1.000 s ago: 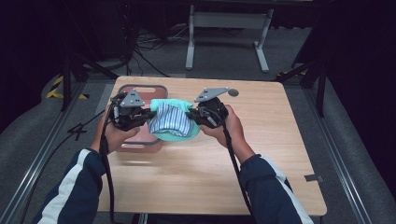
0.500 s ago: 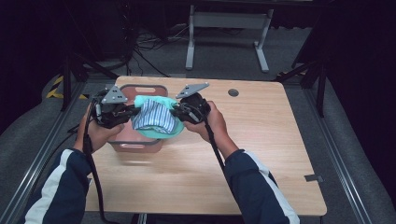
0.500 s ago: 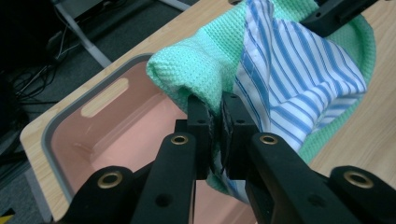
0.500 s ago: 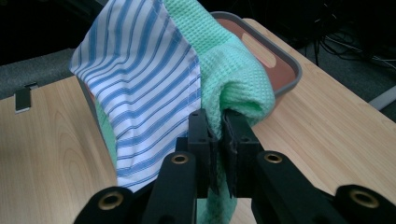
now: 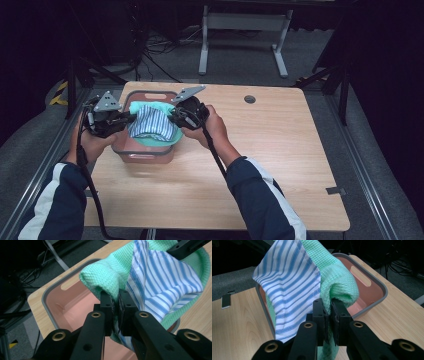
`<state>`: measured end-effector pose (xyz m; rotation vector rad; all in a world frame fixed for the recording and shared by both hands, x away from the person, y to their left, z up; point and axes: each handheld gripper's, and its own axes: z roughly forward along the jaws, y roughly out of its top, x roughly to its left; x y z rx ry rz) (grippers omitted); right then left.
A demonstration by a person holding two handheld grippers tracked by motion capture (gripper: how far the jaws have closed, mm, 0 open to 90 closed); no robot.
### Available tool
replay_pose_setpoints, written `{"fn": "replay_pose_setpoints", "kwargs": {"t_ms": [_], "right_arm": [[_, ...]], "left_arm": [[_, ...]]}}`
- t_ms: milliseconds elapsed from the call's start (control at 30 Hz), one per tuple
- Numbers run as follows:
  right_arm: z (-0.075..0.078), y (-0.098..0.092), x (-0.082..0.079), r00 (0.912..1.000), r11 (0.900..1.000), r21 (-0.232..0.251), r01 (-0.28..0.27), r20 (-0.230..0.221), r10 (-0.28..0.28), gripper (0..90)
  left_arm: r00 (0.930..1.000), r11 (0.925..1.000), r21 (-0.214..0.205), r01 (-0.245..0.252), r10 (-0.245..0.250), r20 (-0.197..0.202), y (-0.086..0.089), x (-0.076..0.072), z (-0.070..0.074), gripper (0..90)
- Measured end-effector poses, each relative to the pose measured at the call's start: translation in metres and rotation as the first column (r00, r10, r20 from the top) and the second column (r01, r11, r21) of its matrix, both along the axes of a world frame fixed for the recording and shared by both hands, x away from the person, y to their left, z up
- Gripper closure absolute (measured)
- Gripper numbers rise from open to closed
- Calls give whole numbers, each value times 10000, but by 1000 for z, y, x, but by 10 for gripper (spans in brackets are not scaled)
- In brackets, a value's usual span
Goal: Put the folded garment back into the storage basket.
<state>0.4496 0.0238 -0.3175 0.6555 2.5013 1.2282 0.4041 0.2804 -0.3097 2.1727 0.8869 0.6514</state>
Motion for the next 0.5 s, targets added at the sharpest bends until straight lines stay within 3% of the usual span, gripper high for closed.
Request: {"fn": "replay_pose_setpoints", "kwargs": {"t_ms": [500], "right_arm": [[-16, 31, 10, 9996, 9995, -229, -211, -184, 207, 824]], "left_arm": [[9976, 9981, 314, -523, 537, -447, 18, 9, -21, 838]]}}
